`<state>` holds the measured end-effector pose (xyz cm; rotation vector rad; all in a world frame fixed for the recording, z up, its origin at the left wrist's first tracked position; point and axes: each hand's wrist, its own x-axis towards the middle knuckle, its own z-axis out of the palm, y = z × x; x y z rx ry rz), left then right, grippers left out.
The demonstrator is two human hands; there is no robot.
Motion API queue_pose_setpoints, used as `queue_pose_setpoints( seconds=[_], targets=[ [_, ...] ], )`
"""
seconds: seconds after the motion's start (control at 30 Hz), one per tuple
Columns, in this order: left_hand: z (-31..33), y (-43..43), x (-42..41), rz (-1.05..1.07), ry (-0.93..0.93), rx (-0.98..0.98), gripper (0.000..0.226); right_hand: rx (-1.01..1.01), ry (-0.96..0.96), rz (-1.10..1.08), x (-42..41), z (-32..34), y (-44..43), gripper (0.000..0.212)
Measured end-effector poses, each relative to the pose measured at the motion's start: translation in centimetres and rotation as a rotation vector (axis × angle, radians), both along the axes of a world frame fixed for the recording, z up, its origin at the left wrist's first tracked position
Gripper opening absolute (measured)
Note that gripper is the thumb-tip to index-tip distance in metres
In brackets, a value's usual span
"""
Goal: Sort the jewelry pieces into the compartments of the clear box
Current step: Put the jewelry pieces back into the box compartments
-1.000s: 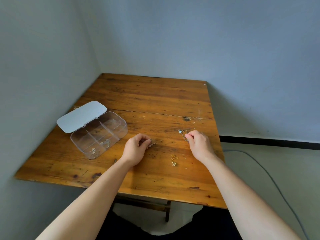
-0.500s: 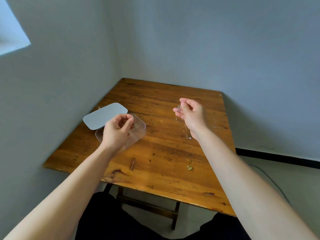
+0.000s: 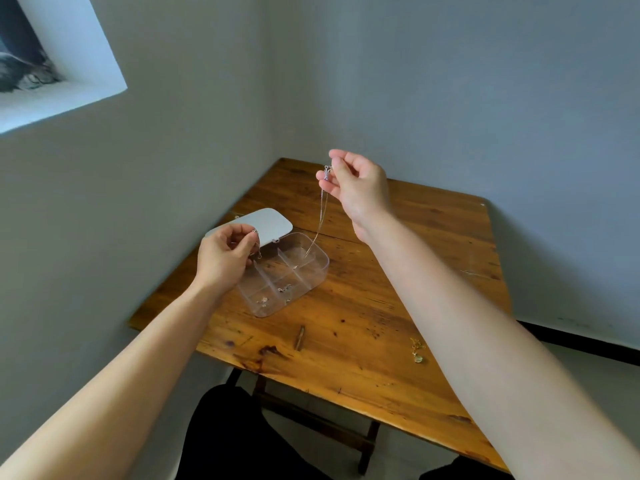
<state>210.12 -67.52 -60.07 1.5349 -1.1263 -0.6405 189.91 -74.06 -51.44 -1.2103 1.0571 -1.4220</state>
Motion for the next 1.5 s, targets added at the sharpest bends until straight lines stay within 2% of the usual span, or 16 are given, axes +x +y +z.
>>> queue_pose_setpoints(
  seconds=[0.23,0.37,0.5,0.57,0.7,0.87,1.07,1.27,1.43,1.5],
  targets=[
    [-2.0,-2.6,0.6,-0.018,-0.151,0.062,0.007,0.014,0.153,0.022,1.7,-2.3,-1.7,0.017],
    [-4.0,-3.8,0.5,-0.035,-0.361,0.129,0.012,0.095,0.3,0.023,1.5,-5.5,-2.4,0.018],
    [-5.6,-3.8,0.4,-0.067,-0.653,0.267,0.02,0.28,0.42,0.108,1.1,-9.1,-2.2,0.024],
    [-5.8,-3.6,0.3,-0.094,-0.747,0.293,0.021,0.348,0.544,0.16,1.0,-10.3,-1.9,0.024],
    [-5.6,-3.3,0.1,-0.169,-0.869,0.312,0.024,0.33,0.744,0.182,0.9,-10.5,-1.9,0.024],
    [-5.1,-2.9,0.2,-0.184,-0.82,0.285,0.023,0.194,0.862,0.146,0.0,-9.0,-1.4,0.024],
    [-3.9,-1.0,-2.3,-0.109,-0.827,0.031,0.018,0.074,0.867,0.066,-4.8,-9.3,0.9,0.02],
    [-5.0,2.1,-9.2,-0.281,-0.838,-0.181,0.011,0.158,0.802,-0.035,-12.2,-12.0,5.7,0.019],
    [-8.3,4.0,-13.8,-0.415,-0.929,-0.18,0.017,0.211,0.974,-0.064,-16.8,-15.8,10.1,0.022],
    [-9.5,4.6,-14.8,-0.44,-0.957,-0.151,0.019,0.229,1.059,-0.032,-17.9,-17.2,11.5,0.033]
  ],
)
